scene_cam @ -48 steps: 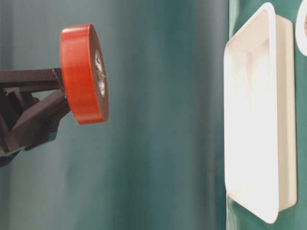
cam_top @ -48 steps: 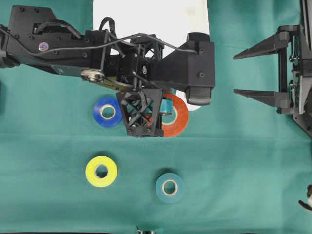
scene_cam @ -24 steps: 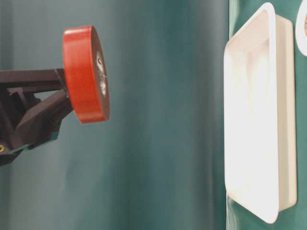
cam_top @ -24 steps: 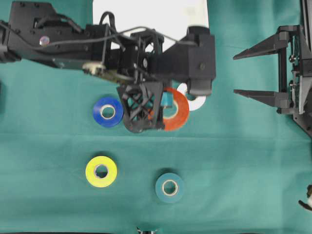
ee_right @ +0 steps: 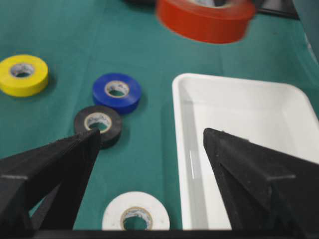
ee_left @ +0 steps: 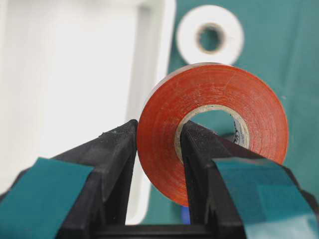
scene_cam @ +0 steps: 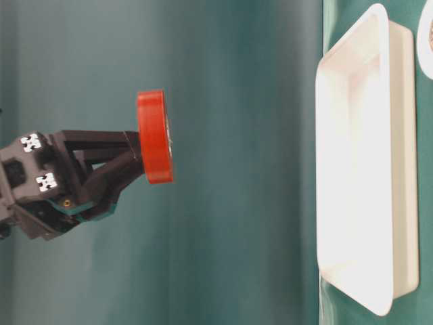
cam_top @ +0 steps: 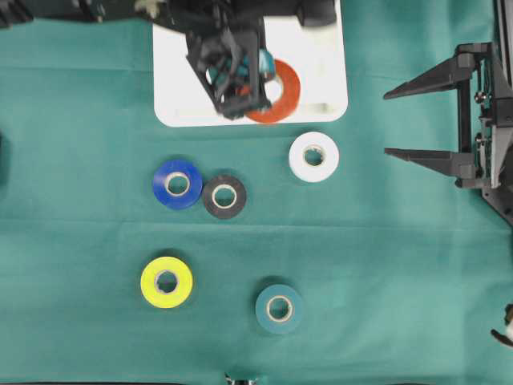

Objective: Pick up the tape from a random location and place it into the white case.
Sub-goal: 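Carry the tape over the white tray and lower it inside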

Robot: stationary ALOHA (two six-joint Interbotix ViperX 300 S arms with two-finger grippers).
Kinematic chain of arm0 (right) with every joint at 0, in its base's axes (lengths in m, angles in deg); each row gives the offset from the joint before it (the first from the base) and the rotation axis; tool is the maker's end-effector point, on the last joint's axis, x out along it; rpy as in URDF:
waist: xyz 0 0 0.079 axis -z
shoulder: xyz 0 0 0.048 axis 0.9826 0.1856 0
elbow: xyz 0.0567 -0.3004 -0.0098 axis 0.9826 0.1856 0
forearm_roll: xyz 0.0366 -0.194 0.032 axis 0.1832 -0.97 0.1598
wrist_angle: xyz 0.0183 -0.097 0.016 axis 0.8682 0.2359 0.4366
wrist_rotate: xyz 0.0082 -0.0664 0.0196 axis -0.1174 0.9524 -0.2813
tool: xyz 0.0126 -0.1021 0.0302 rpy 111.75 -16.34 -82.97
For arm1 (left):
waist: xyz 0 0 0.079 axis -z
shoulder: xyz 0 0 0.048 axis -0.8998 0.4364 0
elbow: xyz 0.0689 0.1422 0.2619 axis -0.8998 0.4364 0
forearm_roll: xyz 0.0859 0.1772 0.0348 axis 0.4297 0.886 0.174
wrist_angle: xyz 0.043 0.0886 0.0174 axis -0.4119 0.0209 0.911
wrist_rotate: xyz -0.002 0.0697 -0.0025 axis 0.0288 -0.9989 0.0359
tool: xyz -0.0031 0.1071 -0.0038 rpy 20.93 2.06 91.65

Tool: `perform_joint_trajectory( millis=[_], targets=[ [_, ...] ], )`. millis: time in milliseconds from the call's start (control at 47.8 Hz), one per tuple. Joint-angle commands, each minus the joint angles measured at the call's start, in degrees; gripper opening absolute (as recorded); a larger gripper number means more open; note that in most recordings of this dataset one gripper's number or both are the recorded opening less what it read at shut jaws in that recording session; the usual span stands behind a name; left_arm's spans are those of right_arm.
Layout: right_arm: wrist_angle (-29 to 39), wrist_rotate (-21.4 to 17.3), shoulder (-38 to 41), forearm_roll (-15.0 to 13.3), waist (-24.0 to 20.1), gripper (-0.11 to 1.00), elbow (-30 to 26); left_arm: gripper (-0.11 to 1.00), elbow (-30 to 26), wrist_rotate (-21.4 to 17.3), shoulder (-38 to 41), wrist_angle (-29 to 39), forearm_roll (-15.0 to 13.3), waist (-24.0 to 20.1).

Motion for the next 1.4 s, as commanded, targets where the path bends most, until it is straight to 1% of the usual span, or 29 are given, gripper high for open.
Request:
perform_joint_trajectory(
  millis=[0, 167, 377, 1381],
  targets=[
    [-0.18, 0.0, 0.26, -0.09, 0.09, 0.92, -1.49, 0.22, -0.62, -0.26, -2.2, -0.62, 0.18, -2.02],
    [0.09, 0.0, 0.26, -0.09, 0.09, 0.92, -1.49, 0.22, -0.26, -0.44, -2.2, -0.79, 0.18, -5.89],
    [0.35, 0.0, 0.26, -0.09, 0.09, 0.92, -1.49, 0.22, 0.35, -0.44, -2.2, -0.79, 0.18, -8.35],
    [0.35, 0.0, 0.26, -0.09, 0.09, 0.92, -1.58, 0.22, 1.67, -0.44, -2.81, -0.79, 0.18, -8.61]
  ],
)
